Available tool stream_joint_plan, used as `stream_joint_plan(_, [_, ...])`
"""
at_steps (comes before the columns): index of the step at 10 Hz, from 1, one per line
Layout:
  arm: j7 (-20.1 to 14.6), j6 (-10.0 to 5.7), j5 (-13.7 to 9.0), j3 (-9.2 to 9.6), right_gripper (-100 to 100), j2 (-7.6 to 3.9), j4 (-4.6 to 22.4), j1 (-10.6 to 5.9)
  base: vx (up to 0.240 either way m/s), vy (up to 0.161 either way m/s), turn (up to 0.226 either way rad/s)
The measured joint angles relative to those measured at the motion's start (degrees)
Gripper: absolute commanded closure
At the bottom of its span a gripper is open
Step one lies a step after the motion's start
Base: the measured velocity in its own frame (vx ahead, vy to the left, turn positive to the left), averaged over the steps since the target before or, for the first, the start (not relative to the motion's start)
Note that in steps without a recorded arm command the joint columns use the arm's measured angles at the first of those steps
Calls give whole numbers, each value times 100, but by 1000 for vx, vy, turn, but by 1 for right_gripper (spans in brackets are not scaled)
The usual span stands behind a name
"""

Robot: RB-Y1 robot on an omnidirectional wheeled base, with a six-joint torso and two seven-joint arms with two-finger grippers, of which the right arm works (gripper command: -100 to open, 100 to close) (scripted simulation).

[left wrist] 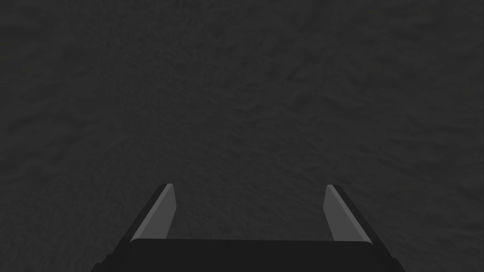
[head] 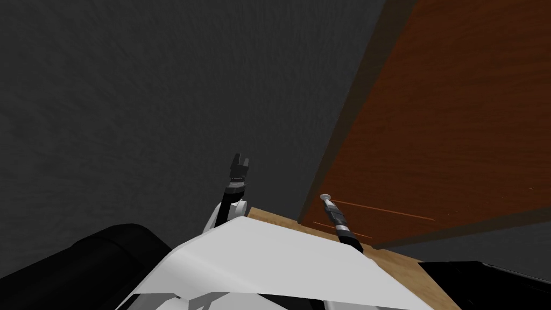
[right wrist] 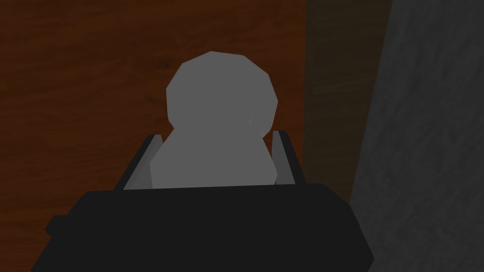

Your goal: Pull the door open

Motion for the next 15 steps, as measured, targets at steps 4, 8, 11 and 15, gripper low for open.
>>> stream_joint_plan(4, [-449,38,-187,155,100,-30,-47,2,-33,-8,8])
stream_joint_plan(8, [-1013,41,-432,342,100,-88,-38,-34,-43,-11,13])
stream_joint_plan(11, [-1452,115,-605,489,100,-104,-144,-6,-37,-12,10])
stream_joint_plan(15, [-1937,60,-817,636,100,-177,-3,-97,-30,-10,10])
